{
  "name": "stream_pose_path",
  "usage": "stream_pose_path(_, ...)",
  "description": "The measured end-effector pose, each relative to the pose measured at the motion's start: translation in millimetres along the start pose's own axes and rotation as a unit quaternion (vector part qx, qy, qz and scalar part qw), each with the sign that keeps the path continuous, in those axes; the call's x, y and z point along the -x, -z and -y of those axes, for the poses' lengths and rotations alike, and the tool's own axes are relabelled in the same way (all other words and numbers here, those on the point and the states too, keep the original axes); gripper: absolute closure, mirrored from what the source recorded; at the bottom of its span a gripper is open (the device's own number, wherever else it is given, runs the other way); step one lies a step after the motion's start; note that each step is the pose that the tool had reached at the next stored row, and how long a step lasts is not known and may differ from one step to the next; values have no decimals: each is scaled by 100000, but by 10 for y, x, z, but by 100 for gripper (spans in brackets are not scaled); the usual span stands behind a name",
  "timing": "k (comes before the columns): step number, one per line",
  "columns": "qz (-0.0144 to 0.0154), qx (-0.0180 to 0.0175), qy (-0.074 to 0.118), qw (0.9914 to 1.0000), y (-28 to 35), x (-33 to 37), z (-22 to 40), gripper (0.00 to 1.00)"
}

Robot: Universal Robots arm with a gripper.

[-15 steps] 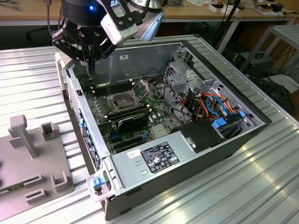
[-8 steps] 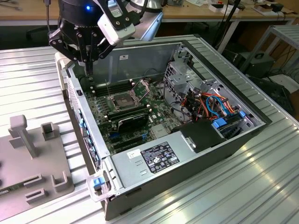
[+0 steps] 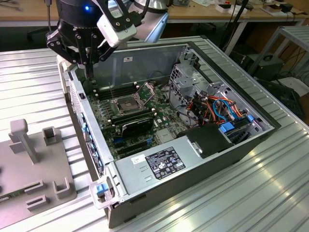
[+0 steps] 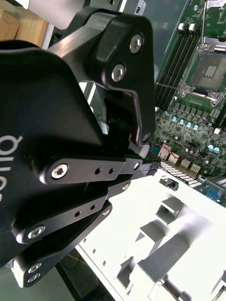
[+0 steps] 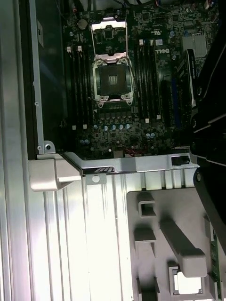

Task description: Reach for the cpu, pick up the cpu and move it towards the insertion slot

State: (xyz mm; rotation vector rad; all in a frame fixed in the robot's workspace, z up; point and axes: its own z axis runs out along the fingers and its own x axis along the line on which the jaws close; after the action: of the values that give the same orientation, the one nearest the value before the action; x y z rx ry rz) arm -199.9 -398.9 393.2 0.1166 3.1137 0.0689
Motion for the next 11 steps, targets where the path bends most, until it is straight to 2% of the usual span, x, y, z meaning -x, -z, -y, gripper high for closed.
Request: stream_pose_path(11,0,-1,0,100000,2,-94,7,89)
